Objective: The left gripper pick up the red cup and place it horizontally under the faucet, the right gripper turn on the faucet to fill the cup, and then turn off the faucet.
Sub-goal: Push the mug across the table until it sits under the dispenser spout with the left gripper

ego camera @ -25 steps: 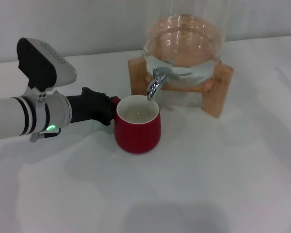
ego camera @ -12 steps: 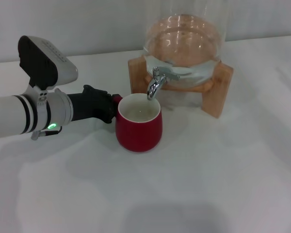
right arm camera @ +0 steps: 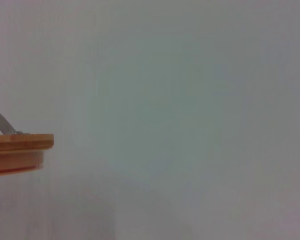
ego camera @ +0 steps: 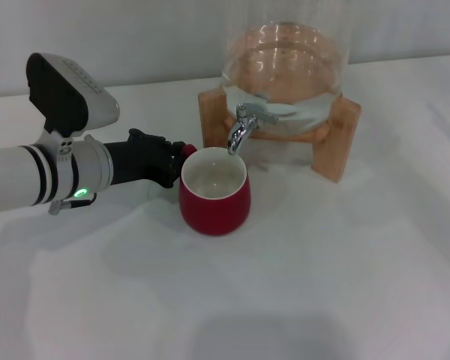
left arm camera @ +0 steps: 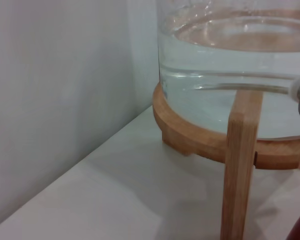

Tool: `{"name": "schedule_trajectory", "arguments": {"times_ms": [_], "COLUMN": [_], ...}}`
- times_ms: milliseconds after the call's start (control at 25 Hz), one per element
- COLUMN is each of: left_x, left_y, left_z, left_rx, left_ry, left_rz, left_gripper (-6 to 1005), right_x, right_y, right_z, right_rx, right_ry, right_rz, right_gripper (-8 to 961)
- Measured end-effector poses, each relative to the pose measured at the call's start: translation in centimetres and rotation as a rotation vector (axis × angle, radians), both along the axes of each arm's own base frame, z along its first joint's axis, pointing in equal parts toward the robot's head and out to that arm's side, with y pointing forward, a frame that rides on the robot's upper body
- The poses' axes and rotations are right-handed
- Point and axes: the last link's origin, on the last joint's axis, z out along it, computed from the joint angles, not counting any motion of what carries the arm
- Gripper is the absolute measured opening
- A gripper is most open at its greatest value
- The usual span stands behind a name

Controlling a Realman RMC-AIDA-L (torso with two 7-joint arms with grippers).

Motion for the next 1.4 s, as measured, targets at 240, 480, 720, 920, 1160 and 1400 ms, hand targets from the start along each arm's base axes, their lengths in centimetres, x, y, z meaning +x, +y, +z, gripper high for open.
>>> {"name": "schedule_trajectory", "arguments": {"times_ms": [240,480,720,920,1160,1400], "left_x": [-0.1,-0.3,-1.1,-1.3,-1.7,-2.0], "left_y": [-0.1,-0.8,-1.0,-1.7,-2.2,-2.9], "left_z": [0.0,-0.4,0.3,1.0,0.9,0.6], "left_rx": [-0.005,-0.037,-0.004,0.012,0.004,-0.012], "left_ry": [-0.004,-0.001,-0.013,-0.022,-0.020,-0.011], "left_rz": [0.006,0.006,0.017,0.010,0.019,0.016], "left_gripper": [186,186,187,187,188,188], "right_x": [0.0,0.2,0.2,0.2,0.2,0.3], "right_y": [0.0,-0.2,-0.2,-0.2,-0.2,-0.4], "right_z": [0.1,0.2,0.3,0.3,0.3,0.3], "right_rx": [0.002,0.006,0.010,0.011,0.010,0.010], "right_ry": [0.000,0.002,0.005,0.006,0.006,0.007], "right_rz": [-0.001,-0.005,-0.005,-0.005,-0.004,-0.006], "right_gripper": [632,632,632,632,632,632]}}
